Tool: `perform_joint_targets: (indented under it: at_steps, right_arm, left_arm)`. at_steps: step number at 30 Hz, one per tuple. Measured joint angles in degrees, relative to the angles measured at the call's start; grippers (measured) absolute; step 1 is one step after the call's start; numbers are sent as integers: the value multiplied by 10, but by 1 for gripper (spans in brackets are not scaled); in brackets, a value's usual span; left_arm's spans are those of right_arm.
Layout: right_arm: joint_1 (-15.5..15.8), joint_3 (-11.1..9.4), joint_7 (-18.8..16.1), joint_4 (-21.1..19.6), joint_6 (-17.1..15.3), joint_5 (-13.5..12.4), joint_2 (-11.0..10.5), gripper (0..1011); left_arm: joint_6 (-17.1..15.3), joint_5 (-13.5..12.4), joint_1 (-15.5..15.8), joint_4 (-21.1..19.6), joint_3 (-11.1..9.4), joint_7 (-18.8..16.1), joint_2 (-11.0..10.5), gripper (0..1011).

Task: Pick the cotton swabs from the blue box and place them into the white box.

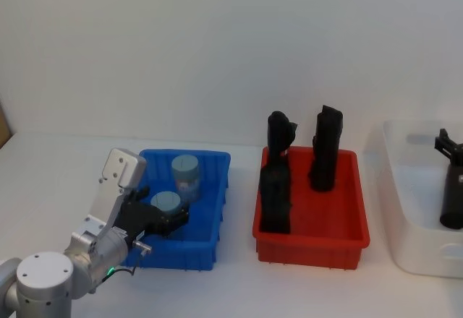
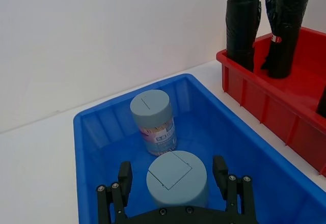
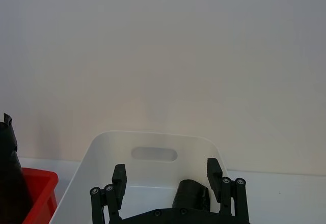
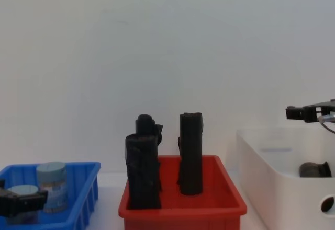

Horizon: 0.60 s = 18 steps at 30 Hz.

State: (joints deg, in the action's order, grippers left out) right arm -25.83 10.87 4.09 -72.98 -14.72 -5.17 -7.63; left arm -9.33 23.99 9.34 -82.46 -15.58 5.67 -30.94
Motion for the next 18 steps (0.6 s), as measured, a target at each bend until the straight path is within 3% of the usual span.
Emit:
perform_joint_targets:
  at_steps: [9,18]
  right_arm:
    - [0,0,0,0,0,0,0,1002]
    - [0,0,0,0,0,0,0,1002]
  left_arm:
    - [-6,4,8,12,1,14,4,1004]
    - [-9,7,12,18,2,22,6,813]
